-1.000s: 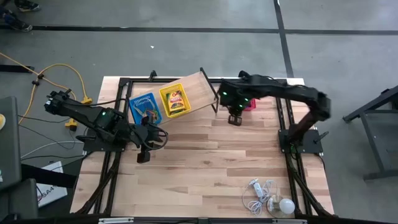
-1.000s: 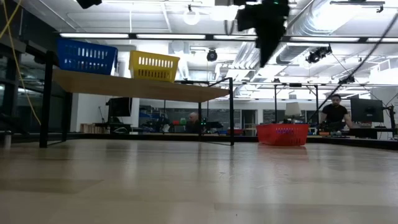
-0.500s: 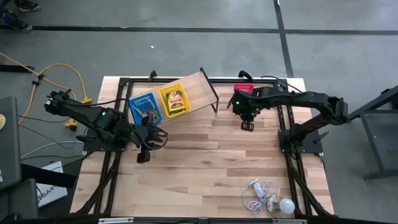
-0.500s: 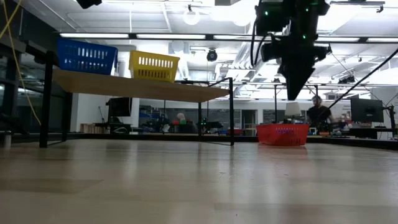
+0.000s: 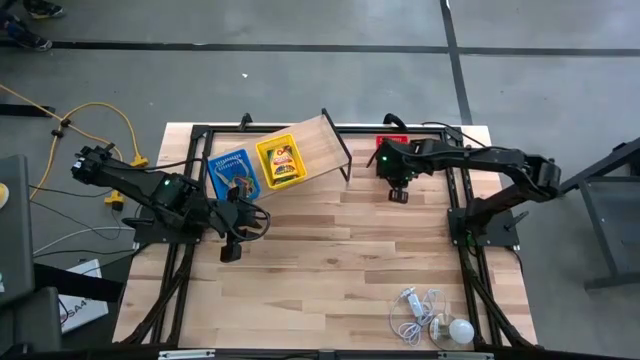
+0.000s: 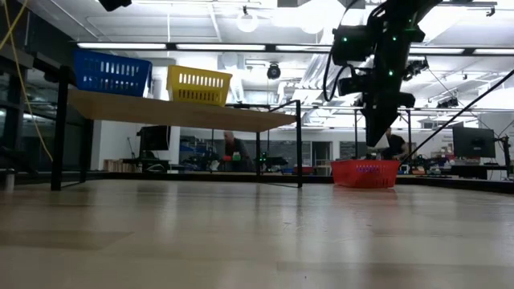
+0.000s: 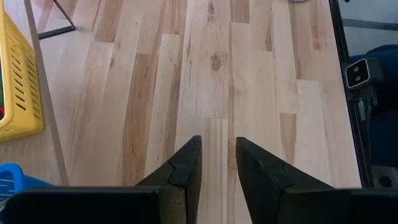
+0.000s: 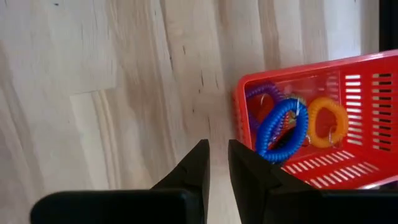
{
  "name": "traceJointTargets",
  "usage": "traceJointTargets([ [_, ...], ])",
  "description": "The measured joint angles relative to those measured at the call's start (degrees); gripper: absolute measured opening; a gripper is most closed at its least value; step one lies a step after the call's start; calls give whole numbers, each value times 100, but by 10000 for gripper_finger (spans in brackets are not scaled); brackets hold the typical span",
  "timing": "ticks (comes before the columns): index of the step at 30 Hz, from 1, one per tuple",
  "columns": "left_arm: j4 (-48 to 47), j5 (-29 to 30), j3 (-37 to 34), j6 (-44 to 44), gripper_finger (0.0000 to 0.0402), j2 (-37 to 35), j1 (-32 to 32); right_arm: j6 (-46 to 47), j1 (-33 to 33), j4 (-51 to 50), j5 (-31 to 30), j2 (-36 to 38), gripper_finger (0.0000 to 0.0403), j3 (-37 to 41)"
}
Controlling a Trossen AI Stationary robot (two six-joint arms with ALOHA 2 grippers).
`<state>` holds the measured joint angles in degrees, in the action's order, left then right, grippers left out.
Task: Pick & Place Office Desk Supplies
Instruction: Put the red bin with spring keychains on the shelf
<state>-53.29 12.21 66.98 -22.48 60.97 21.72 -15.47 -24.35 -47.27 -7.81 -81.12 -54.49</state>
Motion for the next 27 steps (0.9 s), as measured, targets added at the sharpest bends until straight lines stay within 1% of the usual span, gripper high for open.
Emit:
traceJointTargets([
  [6,1,1,0,0,94,0,-1,-654,-169,210,61,0,48,168],
  [10,1,0,0,0,94,0,-1,-887,-280,211,91,0,48,249],
  [15,1,1,0,0,94,0,-1,-1162,-367,84,496,0,48,290],
  [27,3,1,0,0,94,0,0,-1180,-609,338,476,-2,48,290],
])
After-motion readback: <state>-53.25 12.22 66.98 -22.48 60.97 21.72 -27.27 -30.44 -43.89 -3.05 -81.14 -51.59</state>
